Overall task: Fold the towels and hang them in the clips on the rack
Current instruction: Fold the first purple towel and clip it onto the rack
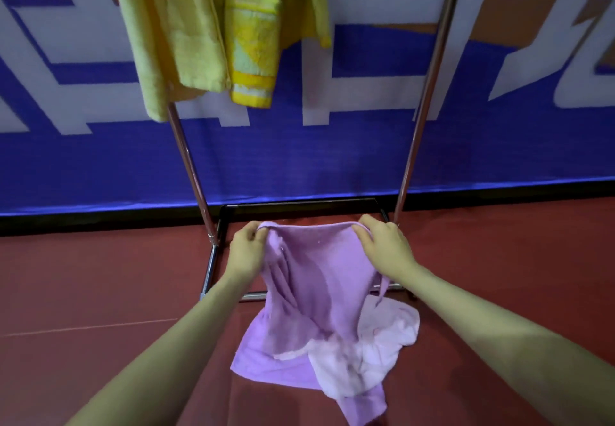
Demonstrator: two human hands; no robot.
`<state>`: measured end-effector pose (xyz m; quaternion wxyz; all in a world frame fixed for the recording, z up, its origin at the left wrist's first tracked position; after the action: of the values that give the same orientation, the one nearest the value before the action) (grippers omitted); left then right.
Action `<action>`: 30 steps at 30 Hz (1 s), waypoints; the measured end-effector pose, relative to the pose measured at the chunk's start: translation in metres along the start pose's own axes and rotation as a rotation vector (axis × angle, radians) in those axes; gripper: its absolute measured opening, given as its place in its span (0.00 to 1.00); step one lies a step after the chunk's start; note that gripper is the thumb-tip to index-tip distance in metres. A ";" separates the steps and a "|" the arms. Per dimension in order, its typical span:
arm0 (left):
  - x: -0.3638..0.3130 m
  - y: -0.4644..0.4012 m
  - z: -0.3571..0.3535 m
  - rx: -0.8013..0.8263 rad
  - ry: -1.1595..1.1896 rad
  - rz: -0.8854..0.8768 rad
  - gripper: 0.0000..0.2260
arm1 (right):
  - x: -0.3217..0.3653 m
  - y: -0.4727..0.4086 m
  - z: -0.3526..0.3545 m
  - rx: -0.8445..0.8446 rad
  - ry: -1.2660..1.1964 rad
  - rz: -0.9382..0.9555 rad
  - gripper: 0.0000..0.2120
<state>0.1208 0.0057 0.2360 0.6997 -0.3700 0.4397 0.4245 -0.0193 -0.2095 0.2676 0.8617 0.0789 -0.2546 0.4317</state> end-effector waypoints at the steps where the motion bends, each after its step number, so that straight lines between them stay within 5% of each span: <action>1: -0.025 -0.004 0.005 -0.002 0.032 -0.015 0.09 | 0.012 -0.003 0.020 -0.017 -0.032 -0.010 0.11; 11: -0.359 -0.061 0.120 -0.006 -0.103 -0.175 0.08 | 0.190 -0.042 0.335 -0.045 -0.328 0.045 0.12; 20: -0.641 -0.090 0.218 0.054 -0.279 -0.370 0.10 | 0.352 -0.052 0.597 -0.070 -0.221 0.162 0.14; 30: -0.692 -0.079 0.257 0.095 -0.352 -0.313 0.13 | 0.430 -0.038 0.693 0.023 -0.408 0.108 0.11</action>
<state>0.0959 0.0197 0.9781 0.8394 -0.3207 0.2677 0.3475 -0.0329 -0.1769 1.0829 0.7668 0.1609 -0.4227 0.4554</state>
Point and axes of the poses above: each hand's wrist, its own y-axis away from the middle knuckle, its own z-axis out of the back of the hand, x = y × z, the point moved 6 cm from there along -y, towards the middle knuckle, and after that the axes turned 10 degrees about -z, right-handed, at the moved point
